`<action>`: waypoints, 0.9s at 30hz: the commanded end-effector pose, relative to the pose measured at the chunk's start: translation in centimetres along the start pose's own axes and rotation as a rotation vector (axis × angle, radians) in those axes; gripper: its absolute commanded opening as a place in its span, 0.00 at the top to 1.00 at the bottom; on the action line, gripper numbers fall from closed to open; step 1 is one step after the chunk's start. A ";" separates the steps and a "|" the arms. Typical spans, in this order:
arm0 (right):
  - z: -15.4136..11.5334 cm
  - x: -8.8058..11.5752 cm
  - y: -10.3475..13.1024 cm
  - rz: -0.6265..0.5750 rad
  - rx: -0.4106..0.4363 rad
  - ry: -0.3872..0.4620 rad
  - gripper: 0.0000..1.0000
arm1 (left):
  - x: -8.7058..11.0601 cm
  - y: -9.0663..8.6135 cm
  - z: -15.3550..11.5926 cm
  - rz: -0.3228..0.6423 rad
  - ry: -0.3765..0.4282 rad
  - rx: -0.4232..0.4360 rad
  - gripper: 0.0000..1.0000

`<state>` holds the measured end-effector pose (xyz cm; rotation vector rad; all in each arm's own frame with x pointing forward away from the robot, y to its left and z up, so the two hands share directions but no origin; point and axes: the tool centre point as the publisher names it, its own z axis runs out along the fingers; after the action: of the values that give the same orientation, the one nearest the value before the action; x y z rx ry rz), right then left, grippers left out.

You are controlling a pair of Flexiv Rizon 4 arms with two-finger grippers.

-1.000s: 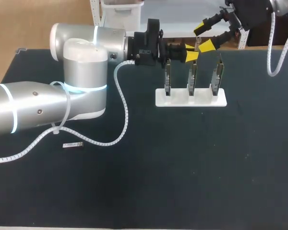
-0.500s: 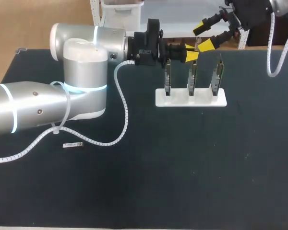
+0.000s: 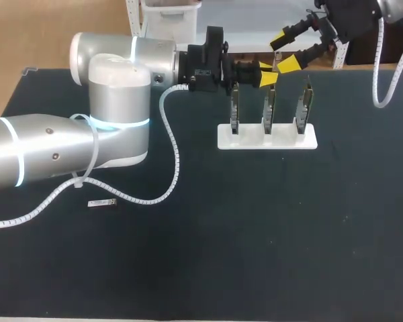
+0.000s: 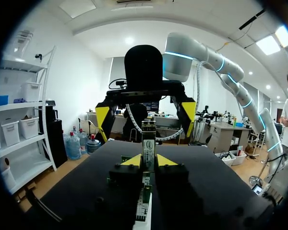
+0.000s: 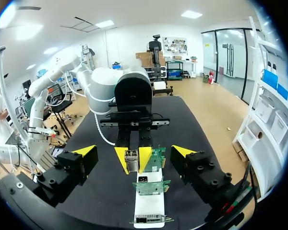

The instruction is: Pick up the optical module with the left hand, and insert it into the network port with the right hand.

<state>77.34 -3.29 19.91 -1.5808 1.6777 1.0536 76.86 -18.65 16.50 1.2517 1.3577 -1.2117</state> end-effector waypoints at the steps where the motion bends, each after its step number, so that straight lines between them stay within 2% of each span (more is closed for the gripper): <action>1: 0.0 0.0 0.0 -0.001 -0.004 -0.002 0.00 | 0.0 0.0 0.0 0.000 0.002 -0.001 1.00; 12: 0.1 0.0 0.0 -0.005 -0.003 -0.007 0.00 | 0.0 0.0 0.0 0.000 0.002 -0.001 1.00; 13: 0.1 0.0 0.0 -0.006 -0.003 -0.008 0.22 | 0.0 0.0 0.0 0.000 0.002 -0.001 1.00; 14: 0.1 0.0 0.0 -0.006 -0.003 -0.008 0.59 | 0.0 0.0 0.0 0.000 0.002 -0.001 1.00; 16: 0.1 0.0 0.0 -0.007 -0.002 -0.009 0.99 | 0.0 0.0 0.0 0.000 0.002 -0.001 1.00; 27: 0.2 -0.1 0.1 -0.010 0.000 -0.014 1.00 | 0.0 0.0 0.0 0.000 0.002 -0.001 1.00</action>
<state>77.34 -3.05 19.96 -1.5785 1.6599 1.0597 76.86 -18.65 16.50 1.2518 1.3577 -1.2117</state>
